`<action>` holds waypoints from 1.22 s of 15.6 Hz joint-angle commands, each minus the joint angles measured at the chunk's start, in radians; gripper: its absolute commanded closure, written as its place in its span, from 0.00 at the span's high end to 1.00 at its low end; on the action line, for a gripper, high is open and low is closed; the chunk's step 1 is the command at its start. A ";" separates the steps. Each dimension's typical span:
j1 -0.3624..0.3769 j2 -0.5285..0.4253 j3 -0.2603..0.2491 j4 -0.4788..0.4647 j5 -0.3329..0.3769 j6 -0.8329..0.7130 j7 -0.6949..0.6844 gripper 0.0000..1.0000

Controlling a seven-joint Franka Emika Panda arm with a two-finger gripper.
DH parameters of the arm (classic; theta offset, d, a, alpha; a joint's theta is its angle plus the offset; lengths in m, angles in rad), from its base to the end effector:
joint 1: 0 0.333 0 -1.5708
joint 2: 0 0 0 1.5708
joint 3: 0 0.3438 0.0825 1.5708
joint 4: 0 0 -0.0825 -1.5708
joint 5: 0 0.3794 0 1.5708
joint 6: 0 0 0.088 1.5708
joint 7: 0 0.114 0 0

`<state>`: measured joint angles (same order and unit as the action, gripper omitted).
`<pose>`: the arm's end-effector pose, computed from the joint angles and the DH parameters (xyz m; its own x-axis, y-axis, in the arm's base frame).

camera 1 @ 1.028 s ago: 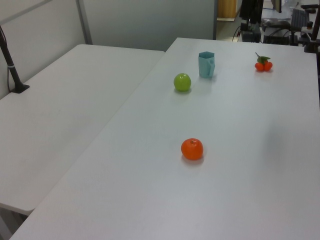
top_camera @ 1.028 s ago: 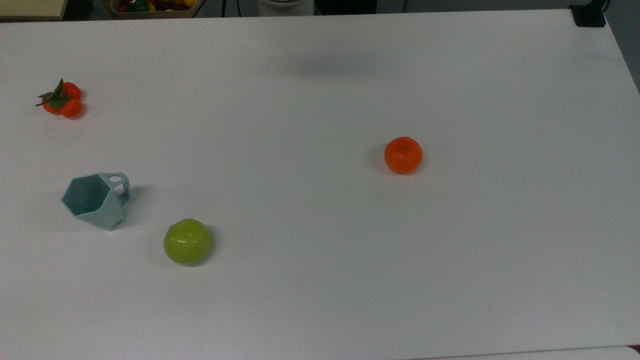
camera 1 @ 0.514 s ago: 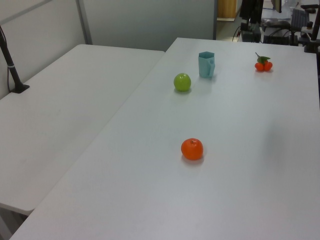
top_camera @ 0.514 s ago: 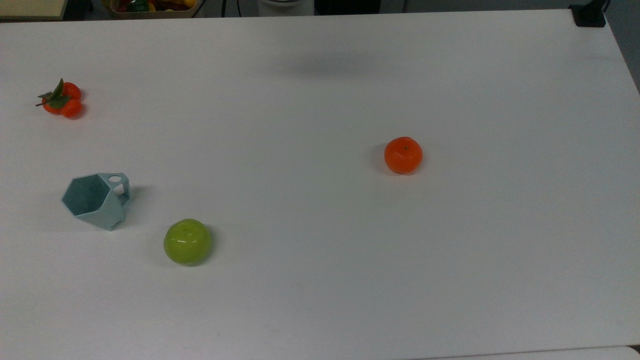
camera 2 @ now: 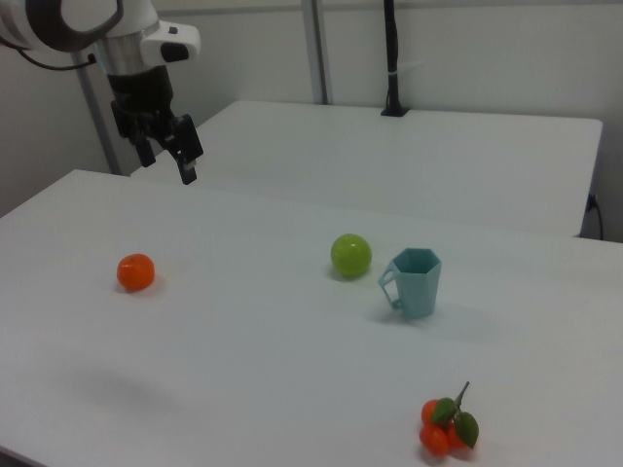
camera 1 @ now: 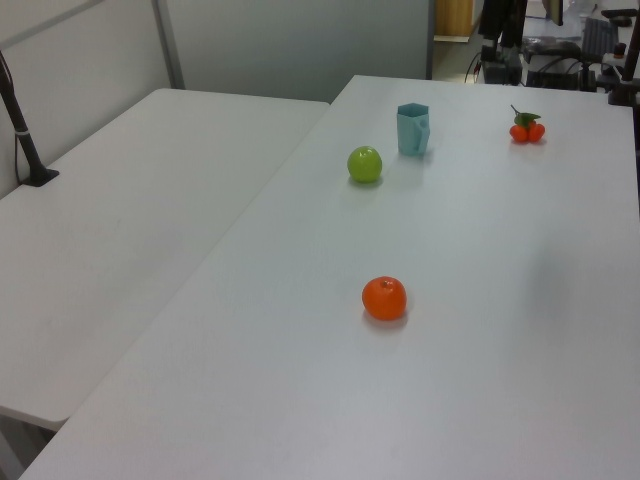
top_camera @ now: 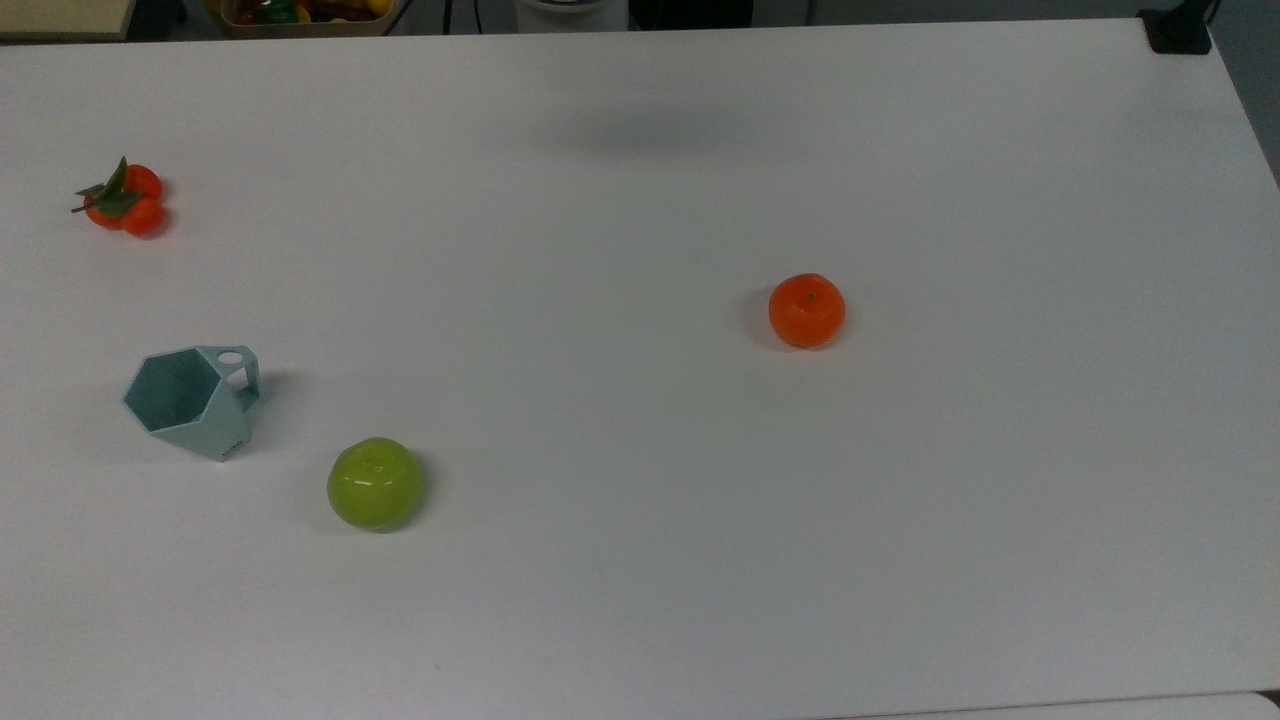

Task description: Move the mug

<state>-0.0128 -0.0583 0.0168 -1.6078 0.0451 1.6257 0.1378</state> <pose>0.5363 0.0074 0.6647 0.9883 -0.1357 0.0693 -0.1321 -0.9898 -0.0541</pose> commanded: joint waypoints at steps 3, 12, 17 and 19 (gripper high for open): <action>0.008 -0.003 -0.009 -0.001 -0.013 0.029 0.245 1.00; -0.019 0.078 -0.049 0.005 -0.017 0.256 0.454 1.00; -0.030 0.136 -0.081 -0.001 -0.062 0.344 0.451 1.00; -0.032 0.161 -0.107 -0.003 -0.063 0.384 0.450 1.00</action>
<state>-0.0493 0.0709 -0.0530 -1.6058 -0.0002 1.9472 0.5670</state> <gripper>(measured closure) 0.000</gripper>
